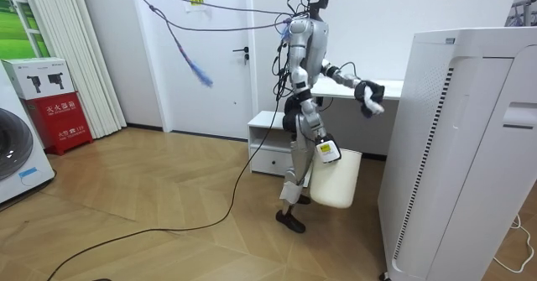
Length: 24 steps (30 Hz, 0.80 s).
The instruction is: Pick garbage
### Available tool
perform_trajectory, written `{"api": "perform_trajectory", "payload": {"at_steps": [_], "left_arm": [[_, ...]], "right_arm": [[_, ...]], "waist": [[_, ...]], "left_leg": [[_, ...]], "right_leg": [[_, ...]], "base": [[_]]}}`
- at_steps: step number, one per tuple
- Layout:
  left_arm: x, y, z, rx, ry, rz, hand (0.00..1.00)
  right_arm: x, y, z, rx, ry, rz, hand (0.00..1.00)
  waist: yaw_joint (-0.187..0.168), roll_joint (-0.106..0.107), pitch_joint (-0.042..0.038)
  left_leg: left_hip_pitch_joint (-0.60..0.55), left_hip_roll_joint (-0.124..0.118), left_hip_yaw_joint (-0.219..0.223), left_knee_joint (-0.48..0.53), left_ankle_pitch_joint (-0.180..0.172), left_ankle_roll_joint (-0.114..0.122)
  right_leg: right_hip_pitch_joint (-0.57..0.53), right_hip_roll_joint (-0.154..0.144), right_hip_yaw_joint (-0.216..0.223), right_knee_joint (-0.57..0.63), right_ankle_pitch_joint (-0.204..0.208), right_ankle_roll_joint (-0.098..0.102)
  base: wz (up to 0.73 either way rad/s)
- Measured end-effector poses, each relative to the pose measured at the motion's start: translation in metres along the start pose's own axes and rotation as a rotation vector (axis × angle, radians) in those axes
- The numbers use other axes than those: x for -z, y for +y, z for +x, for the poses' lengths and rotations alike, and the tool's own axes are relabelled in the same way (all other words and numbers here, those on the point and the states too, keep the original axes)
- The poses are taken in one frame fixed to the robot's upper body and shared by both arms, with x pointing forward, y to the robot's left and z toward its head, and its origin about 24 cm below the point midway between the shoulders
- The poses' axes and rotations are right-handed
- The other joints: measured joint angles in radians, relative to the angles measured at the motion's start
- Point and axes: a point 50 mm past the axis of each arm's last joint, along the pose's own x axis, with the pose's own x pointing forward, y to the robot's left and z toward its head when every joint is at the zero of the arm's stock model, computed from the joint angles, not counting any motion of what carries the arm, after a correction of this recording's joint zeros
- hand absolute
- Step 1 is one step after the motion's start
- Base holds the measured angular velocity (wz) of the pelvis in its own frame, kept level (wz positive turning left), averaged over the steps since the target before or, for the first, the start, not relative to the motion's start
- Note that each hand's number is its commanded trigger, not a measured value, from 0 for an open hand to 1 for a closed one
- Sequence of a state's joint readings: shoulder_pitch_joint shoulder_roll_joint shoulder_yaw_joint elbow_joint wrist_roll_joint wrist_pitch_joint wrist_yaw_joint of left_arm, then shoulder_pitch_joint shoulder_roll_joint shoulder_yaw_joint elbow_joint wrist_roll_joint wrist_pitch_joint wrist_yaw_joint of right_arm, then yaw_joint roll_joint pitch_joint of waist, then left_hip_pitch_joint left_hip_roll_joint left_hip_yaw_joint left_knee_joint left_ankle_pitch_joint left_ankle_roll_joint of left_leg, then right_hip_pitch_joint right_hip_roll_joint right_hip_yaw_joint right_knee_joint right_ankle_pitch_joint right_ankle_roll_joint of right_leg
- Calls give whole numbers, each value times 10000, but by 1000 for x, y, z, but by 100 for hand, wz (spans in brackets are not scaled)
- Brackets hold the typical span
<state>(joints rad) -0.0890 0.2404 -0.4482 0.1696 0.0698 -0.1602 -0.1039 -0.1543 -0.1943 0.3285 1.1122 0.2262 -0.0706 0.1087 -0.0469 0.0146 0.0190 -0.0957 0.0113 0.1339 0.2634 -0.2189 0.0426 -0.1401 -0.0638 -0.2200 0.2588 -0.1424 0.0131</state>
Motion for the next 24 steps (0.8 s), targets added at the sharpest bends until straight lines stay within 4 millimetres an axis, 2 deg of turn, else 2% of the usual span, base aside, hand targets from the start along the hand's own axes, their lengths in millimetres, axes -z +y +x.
{"api": "perform_trajectory", "payload": {"at_steps": [4,6,11,16,17,18,19,24], "left_arm": [[31,-15,-6,564,1318,39,100],[46,-24,-11,981,1986,166,100],[80,-31,-25,1291,3520,231,100],[96,-30,-33,1459,4287,648,100],[97,-30,-34,1535,4370,793,78],[100,-31,-35,1574,4483,816,62],[100,-31,-36,1586,4506,810,0],[104,-34,-36,1864,4691,1127,0]], "right_arm": [[-10,1,3,18,-254,-50,100],[-17,2,4,25,-476,-50,100],[-19,6,5,-13,-660,251,100],[-33,0,9,257,-870,885,100],[-35,-1,9,294,-923,897,100],[-35,-2,10,340,-871,898,100],[-35,-2,10,351,-860,907,100],[-37,-1,10,241,-905,1094,100]], "waist": [[5,30,24],[3,71,84],[29,97,146],[120,-1,236],[120,-30,255],[120,-50,268],[121,-60,274],[122,-92,293]], "left_leg": [[-282,-16,-14,61,1,2],[-547,-17,-7,99,7,12],[-730,3,4,53,15,7],[-1330,-53,-17,94,76,35],[-1406,-62,-30,96,84,38],[-1432,-64,-42,97,85,39],[-1442,-64,-47,97,85,38],[-1600,-66,-59,99,85,38]], "right_leg": [[-220,-28,-35,3,11,-18],[-473,-33,-40,11,26,-33],[-723,-20,-35,59,24,-34],[-1451,-89,-23,354,21,-38],[-1510,-97,-29,351,21,-38],[-1524,-98,-36,342,21,-38],[-1530,-98,-37,337,21,-38],[-1709,-98,-22,361,21,-38]], "base": [[2],[0],[-2],[-1],[4],[3],[3],[0]]}}
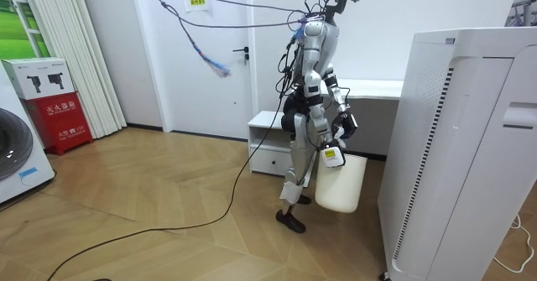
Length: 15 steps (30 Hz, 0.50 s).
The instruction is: Pick garbage
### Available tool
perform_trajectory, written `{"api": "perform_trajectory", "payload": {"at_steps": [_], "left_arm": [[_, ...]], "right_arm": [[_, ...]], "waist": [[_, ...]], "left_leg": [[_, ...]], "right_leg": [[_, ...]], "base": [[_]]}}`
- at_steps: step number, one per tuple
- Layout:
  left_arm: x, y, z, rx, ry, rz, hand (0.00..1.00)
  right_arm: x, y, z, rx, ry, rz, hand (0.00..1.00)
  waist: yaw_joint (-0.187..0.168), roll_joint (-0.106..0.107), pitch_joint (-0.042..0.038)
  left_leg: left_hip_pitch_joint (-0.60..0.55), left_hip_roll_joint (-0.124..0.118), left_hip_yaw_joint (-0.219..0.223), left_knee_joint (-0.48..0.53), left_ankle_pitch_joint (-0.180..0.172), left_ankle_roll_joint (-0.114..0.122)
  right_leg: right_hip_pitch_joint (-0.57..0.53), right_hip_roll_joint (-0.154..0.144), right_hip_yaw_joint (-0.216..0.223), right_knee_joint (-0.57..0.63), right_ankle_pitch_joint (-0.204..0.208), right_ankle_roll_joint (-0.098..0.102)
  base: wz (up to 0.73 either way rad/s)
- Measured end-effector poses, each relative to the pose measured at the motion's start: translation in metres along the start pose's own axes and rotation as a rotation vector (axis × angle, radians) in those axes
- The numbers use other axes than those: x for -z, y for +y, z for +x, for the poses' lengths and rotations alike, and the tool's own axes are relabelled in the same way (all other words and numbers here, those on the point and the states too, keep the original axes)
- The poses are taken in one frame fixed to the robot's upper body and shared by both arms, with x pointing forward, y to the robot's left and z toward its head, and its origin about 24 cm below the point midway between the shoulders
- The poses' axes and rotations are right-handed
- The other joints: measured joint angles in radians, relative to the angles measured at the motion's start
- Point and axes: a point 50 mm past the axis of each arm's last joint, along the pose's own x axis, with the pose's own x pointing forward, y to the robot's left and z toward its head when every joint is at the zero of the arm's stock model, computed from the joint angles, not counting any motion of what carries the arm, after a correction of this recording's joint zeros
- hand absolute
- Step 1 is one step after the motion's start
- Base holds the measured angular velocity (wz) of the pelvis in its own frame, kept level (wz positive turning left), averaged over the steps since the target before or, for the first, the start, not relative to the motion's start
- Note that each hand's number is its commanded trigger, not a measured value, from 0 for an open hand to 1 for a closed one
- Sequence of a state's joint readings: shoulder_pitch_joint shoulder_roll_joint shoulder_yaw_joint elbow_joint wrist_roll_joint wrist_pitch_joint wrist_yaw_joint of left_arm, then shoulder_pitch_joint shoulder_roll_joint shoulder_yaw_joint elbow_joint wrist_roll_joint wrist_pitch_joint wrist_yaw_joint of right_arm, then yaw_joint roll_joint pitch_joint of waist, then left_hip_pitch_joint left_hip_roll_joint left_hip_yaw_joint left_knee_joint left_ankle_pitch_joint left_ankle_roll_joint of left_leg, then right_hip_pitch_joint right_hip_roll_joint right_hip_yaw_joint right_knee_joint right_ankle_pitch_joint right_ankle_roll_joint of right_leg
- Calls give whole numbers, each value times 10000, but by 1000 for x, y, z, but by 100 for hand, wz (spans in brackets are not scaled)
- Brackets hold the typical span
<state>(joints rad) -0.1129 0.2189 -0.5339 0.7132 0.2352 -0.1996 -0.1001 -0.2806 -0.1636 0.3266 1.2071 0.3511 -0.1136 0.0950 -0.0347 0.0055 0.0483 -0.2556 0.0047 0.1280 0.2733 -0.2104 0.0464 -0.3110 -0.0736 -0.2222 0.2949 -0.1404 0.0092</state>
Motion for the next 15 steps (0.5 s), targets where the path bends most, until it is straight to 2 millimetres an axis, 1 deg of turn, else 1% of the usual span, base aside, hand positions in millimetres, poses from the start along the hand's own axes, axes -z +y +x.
{"api": "perform_trajectory", "payload": {"at_steps": [7,12,15], "left_arm": [[4,-7,4,263,323,259,0],[8,-9,4,403,548,843,0],[12,-11,4,414,701,962,0]], "right_arm": [[-4,2,1,-190,-65,-22,100],[2,3,1,-163,194,21,100],[3,3,1,-185,217,-5,100]], "waist": [[95,-8,5],[96,-65,39],[69,-98,59]], "left_leg": [[-45,21,-7,2,0,-1],[-42,14,-7,-3,0,-1],[-48,13,-6,-3,0,0]], "right_leg": [[-59,17,-2,-3,-1,-1],[-58,15,2,-4,0,-1],[-58,15,9,-8,0,-1]], "base": [[0],[0],[0]]}}
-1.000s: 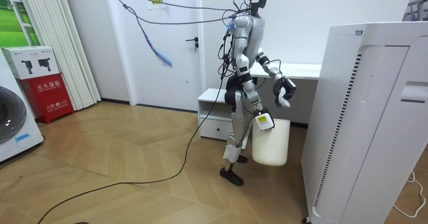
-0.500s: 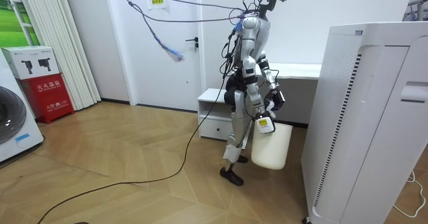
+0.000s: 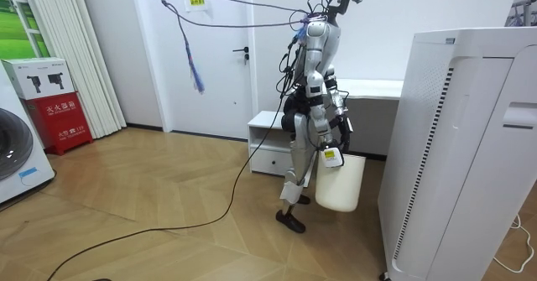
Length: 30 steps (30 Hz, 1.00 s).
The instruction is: Pick garbage
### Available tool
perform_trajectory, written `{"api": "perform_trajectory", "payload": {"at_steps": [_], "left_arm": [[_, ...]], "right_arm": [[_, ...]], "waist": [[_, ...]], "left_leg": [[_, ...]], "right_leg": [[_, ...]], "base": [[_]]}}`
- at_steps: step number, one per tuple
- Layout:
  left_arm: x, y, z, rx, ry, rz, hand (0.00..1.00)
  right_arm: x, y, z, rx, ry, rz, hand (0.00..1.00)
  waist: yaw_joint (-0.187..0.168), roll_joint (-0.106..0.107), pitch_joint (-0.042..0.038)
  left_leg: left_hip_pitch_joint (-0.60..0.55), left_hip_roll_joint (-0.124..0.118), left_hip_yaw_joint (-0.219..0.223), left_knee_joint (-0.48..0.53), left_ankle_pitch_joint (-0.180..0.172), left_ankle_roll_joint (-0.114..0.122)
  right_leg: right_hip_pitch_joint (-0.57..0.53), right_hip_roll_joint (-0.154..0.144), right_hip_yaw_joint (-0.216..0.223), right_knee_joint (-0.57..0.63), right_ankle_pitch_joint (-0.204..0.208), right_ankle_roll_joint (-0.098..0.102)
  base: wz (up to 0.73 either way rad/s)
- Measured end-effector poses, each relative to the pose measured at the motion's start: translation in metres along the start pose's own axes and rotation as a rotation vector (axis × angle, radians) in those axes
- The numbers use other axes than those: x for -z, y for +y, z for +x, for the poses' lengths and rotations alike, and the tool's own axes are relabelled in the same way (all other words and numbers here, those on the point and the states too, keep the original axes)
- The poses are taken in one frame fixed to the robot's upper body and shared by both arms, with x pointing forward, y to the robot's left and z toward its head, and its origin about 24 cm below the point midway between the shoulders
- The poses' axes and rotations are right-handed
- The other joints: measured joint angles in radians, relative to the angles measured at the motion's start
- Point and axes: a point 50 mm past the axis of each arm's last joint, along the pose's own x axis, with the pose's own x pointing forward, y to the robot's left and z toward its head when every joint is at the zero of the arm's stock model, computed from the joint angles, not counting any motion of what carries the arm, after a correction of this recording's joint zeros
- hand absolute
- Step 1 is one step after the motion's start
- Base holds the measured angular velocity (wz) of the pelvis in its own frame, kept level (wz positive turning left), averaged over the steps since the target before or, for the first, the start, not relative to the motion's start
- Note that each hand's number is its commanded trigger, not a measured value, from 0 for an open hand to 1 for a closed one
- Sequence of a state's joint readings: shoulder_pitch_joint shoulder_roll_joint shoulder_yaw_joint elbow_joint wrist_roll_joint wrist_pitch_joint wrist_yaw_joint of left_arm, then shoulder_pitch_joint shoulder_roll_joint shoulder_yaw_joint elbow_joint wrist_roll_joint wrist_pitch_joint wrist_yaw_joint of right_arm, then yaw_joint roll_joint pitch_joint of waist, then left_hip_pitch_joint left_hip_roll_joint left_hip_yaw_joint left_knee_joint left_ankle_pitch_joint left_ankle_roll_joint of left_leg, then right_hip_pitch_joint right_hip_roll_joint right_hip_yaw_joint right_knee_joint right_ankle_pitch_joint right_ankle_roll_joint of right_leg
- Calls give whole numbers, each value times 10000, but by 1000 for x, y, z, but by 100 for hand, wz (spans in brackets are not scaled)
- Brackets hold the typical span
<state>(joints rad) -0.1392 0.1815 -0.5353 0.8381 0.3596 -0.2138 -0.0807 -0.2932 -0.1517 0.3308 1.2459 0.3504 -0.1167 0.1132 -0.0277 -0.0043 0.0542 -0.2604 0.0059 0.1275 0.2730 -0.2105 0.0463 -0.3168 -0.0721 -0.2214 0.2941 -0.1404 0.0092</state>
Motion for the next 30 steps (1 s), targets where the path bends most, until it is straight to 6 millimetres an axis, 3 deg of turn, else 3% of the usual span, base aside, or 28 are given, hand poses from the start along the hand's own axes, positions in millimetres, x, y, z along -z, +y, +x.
{"api": "perform_trajectory", "payload": {"at_steps": [13,16,19,20,27,30], "left_arm": [[0,-1,0,-379,-79,815,0],[0,-2,0,-440,-76,843,0],[1,-4,-1,-429,-44,780,0],[3,-6,-1,-382,-12,727,0],[28,-22,-9,88,979,35,0],[49,-30,-21,-84,1766,-868,0]], "right_arm": [[18,-2,-4,88,447,-41,100],[25,-2,-6,11,608,-12,100],[32,0,-8,-105,713,-124,100],[34,0,-9,-163,768,-105,100],[56,-2,-17,-325,1262,117,100],[71,-5,-24,-231,1558,522,100]], "waist": [[-201,-17,-35],[-195,14,-78],[-178,28,-180],[-178,40,-238],[-200,64,-262],[-204,63,-338]], "left_leg": [[-186,-11,10,202,0,0],[-244,-8,3,301,0,0],[-233,-8,3,309,0,0],[-219,-8,-4,315,0,0],[361,0,-23,237,-1,0],[819,-19,1,-113,6,1]], "right_leg": [[-70,-21,-8,7,1,-1],[-85,-33,-19,33,2,-4],[-79,-35,-19,47,9,-14],[-56,-35,-22,47,11,-18],[526,-23,-41,-17,23,-37],[826,-18,-41,-19,22,-35]], "base": [[0],[0],[0],[0],[1],[0]]}}
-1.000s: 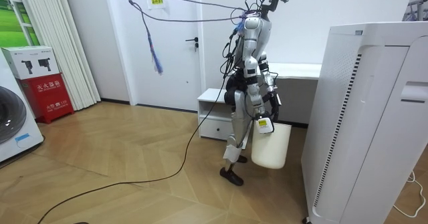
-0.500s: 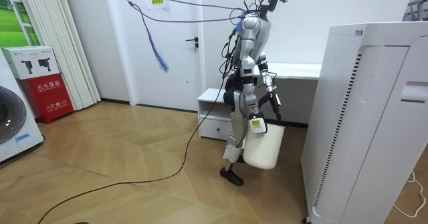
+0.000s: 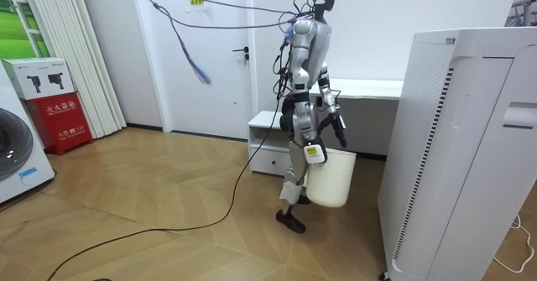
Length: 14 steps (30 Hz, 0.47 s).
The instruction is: Pick garbage
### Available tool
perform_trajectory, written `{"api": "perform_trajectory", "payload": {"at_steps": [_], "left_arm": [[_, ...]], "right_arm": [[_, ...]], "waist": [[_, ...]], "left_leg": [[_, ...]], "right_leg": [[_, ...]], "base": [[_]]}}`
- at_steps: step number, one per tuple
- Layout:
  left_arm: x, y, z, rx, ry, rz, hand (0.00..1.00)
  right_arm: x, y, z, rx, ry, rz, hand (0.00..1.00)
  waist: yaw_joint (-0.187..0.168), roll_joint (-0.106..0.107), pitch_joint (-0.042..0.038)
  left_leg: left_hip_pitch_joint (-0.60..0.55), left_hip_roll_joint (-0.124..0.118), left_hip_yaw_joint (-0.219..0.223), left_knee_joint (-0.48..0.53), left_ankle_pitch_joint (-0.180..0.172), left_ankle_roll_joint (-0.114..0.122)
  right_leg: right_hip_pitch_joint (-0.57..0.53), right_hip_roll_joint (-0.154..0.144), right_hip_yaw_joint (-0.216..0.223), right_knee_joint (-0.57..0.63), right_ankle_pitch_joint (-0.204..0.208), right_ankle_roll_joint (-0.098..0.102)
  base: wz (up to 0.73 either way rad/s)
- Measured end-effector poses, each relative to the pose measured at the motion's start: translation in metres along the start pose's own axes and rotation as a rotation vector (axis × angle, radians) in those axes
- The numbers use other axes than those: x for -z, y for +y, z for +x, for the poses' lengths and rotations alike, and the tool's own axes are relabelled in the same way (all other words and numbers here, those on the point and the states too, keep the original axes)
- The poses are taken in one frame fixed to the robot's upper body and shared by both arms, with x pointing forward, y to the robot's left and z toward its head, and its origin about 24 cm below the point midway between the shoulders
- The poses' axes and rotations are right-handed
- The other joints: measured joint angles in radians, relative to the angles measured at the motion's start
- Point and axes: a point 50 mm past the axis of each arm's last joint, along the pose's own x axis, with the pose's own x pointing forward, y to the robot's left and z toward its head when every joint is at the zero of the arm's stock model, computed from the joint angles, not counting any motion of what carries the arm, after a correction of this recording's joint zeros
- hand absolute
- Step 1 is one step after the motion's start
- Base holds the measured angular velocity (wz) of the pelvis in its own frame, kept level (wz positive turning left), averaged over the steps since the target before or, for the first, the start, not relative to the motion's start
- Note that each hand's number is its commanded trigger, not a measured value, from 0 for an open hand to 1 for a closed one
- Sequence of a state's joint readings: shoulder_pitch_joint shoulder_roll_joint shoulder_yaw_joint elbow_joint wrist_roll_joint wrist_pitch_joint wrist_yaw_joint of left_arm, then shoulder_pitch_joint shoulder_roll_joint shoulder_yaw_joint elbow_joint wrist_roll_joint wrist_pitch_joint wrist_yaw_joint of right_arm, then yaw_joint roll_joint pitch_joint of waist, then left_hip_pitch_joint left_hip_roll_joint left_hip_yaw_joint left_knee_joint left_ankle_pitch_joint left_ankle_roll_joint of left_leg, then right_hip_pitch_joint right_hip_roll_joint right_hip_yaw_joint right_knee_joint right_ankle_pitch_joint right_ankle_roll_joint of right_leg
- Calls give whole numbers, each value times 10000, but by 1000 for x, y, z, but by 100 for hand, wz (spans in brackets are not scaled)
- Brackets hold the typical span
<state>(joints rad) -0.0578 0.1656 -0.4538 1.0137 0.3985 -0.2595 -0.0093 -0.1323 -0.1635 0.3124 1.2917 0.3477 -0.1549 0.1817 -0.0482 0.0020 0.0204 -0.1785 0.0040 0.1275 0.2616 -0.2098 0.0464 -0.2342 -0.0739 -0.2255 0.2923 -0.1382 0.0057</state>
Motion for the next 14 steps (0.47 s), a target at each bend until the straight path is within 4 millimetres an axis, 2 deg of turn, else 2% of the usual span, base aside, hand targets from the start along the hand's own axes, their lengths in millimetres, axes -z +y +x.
{"api": "perform_trajectory", "payload": {"at_steps": [1,2,5,8,10,14], "left_arm": [[11,-2,-4,-81,403,-440,0],[22,-4,-8,-186,856,-894,0],[50,-10,-22,-815,1907,-2618,0],[66,-14,-32,-1288,2520,-3574,0],[71,-16,-35,-1510,2796,-3992,0],[82,-22,-43,-1922,3423,-5208,0]], "right_arm": [[7,-1,-2,37,109,165,100],[11,-2,-4,112,167,347,100],[30,-5,-9,361,473,1165,100],[44,-9,-15,653,731,1797,100],[50,-11,-17,818,834,2012,100],[59,-11,-21,1144,1099,2404,100]], "waist": [[6,-22,-23],[11,-45,-87],[-7,-167,-159],[-3,-300,-254],[5,-375,-275],[14,-505,-213]], "left_leg": [[145,-13,7,-101,22,4],[273,-26,8,-250,51,0],[907,-42,-12,-675,178,-31],[1344,-34,-205,-824,200,-68],[1452,-31,-290,-869,205,-76],[1890,-11,-325,-993,203,-91]], "right_leg": [[99,-1,5,-23,-1,1],[204,-2,9,-69,-2,2],[867,45,-61,-426,-3,11],[1378,101,-227,-738,2,21],[1544,113,-320,-836,2,22],[2104,195,-376,-1188,12,40]], "base": [[0],[0],[6],[15],[14],[2]]}}
